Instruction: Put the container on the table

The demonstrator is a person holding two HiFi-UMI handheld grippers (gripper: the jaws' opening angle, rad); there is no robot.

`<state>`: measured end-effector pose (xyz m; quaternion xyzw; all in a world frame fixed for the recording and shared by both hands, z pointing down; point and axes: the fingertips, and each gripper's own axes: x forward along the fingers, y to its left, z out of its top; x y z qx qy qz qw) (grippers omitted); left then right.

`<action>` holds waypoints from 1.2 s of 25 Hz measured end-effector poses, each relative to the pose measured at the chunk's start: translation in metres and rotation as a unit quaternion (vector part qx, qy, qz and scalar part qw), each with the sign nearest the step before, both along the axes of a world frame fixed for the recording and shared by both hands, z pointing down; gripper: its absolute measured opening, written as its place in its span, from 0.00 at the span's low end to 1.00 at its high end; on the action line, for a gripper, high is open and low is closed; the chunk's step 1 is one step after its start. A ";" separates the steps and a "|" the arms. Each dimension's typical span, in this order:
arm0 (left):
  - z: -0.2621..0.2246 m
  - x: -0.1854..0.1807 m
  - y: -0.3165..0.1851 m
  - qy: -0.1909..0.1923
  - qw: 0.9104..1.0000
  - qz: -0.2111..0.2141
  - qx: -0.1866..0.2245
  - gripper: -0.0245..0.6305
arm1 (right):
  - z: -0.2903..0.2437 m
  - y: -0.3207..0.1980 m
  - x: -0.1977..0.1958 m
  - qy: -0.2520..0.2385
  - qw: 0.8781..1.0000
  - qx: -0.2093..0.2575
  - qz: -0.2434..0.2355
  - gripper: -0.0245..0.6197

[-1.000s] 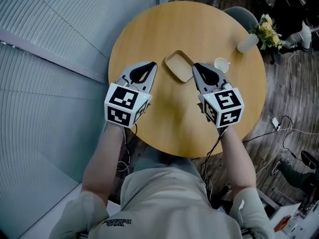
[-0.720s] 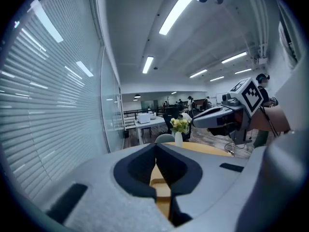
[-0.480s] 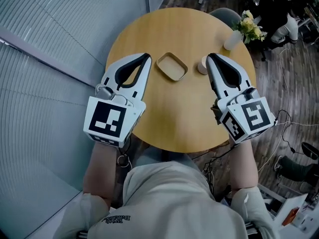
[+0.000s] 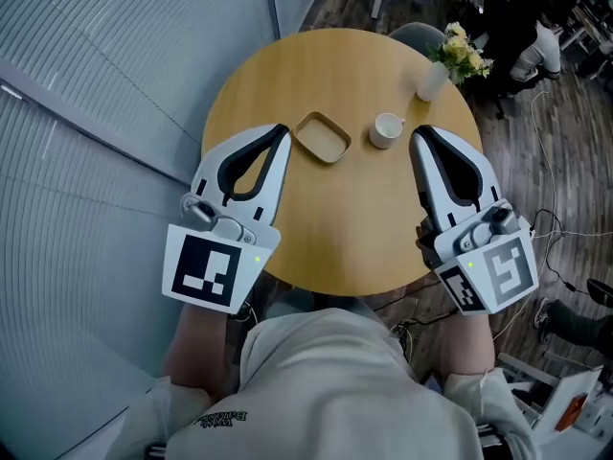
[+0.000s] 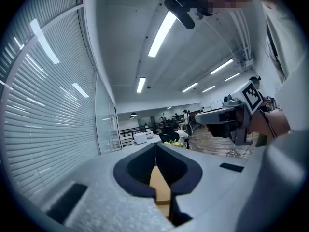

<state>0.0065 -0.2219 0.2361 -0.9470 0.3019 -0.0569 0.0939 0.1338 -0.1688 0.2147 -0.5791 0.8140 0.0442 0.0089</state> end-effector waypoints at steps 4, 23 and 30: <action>0.008 -0.001 0.013 -0.007 1.000 -0.008 0.001 0.07 | -0.003 0.020 -0.002 0.014 1.000 0.000 0.002 0.10; 0.030 -0.004 0.044 -0.032 0.999 0.004 -0.017 0.07 | 0.030 0.042 -0.008 0.015 0.999 -0.042 -0.007 0.08; 0.028 -0.008 0.040 -0.035 0.999 -0.002 -0.015 0.07 | 0.036 0.038 -0.009 0.012 0.999 -0.051 -0.012 0.08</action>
